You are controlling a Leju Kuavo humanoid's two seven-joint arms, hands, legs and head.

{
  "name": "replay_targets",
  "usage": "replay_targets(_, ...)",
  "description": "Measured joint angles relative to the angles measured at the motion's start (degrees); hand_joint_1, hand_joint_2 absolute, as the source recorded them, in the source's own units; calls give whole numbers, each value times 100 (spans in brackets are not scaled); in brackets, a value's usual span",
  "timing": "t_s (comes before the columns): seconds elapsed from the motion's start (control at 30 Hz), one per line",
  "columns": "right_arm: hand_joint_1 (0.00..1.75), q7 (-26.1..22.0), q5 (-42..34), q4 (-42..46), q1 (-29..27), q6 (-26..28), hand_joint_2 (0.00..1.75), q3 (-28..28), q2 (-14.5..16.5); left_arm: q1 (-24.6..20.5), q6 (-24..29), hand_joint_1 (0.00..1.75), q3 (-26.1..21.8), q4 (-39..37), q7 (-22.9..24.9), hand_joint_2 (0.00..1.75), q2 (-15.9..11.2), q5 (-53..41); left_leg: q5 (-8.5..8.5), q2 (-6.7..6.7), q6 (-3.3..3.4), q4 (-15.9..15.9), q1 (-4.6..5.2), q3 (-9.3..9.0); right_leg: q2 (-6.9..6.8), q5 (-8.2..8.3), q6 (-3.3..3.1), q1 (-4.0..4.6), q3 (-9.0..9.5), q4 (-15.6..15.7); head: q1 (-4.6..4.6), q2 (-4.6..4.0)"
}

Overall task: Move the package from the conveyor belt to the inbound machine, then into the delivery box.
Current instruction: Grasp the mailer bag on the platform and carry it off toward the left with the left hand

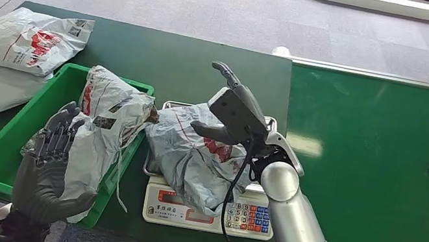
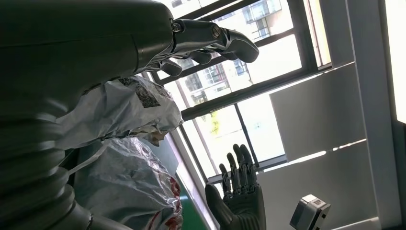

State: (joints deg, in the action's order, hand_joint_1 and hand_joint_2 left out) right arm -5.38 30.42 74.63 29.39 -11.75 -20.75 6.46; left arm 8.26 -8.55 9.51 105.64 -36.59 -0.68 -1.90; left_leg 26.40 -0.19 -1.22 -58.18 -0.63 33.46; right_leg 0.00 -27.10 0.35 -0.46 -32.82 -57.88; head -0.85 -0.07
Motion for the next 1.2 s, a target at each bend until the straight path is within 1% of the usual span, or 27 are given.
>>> replay_targets(0.27,0,-7,-1,257,-84,-2,175,60,-15,-31,3,0,-1,33,-3,175,2,-3,-1,0,0,0,0,-1,3,5,-4,1,0,0,1,0)
replay_targets(0.33,0,-80,-27,299,-109,50,175,65,-22,-36,27,0,-1,45,-44,175,2,-56,-1,0,0,0,0,-1,3,5,-4,0,-1,0,1,0)
replay_targets(0.43,0,-386,-184,554,-286,301,175,115,-85,-105,162,0,7,107,-131,175,7,-241,-2,-5,0,-2,0,-2,-5,4,-4,0,-5,1,0,0)
replay_targets(0.53,0,-604,-331,1141,-703,681,175,282,-277,-389,257,0,48,232,35,175,29,-208,-2,-19,2,-5,0,5,-22,4,-3,-1,-4,3,1,0)
replay_targets(0.63,0,-844,-535,1773,-1255,1164,175,593,-454,-785,244,0,159,363,339,175,43,-51,-1,-18,5,-5,1,8,-25,4,-2,-5,-2,3,1,0)
replay_targets(0.67,0,-1043,-700,1972,-1472,1452,175,721,-477,-912,239,0,221,395,473,175,46,-28,1,-18,7,-5,2,8,-24,4,-1,-6,-1,3,1,0)
replay_targets(0.73,0,-1578,-1075,2330,-1971,2267,175,956,-464,-1202,194,0,395,424,886,175,60,-37,2,-22,9,-6,5,9,-28,3,2,-7,-2,5,1,0)
replay_targets(0.8,0,-2104,-1435,2628,-2458,3314,175,1152,-425,-1577,85,0,672,340,1635,175,74,-219,3,-26,10,-7,7,8,-35,1,4,-8,-5,7,1,0)
replay_targets(0.87,0,-2711,-1857,2908,-2925,4359,175,1275,-412,-2012,101,0,1067,-4,2498,175,121,-691,3,-34,12,-6,9,9,-44,-1,6,-11,-2,7,2,0)
replay_targets(0.9,0,-3025,-2024,3064,-3150,4761,175,1313,-414,-2214,199,0,1281,-267,2820,175,170,-995,3,-31,12,-6,11,11,-43,0,6,-14,-1,7,2,0)
replay_targets(0.93,0,-3253,-2100,3212,-3343,5008,175,1337,-416,-2399,319,0,1495,-576,3035,175,230,-1289,3,-23,13,-5,13,11,-34,2,8,-15,-2,7,2,0)
replay_targets(0.97,0,-3379,-2104,3329,-3491,5130,175,1358,-415,-2554,431,0,1694,-883,3175,175,298,-1554,3,-9,13,-5,15,11,-20,6,9,-16,-6,6,1,0)
replay_targets(1.03,0,-3444,-2049,3450,-3707,5157,175,1378,-410,-2835,579,0,2064,-1525,3332,175,460,-1999,6,14,17,-5,16,8,3,11,12,-17,-8,6,-1,0)
replay_targets(1.13,0,-3452,-2016,3487,-3928,5161,175,1380,-387,-3093,596,0,2487,-2396,3490,175,754,-2417,7,18,20,-5,17,8,4,13,12,-19,-8,6,0,0)
replay_targets(1.2,0,-3457,-2012,3504,-4015,5162,175,1379,-372,-3193,513,0,2638,-2875,3567,175,916,-2532,7,20,20,-5,18,8,6,15,13,-19,-9,6,0,0)
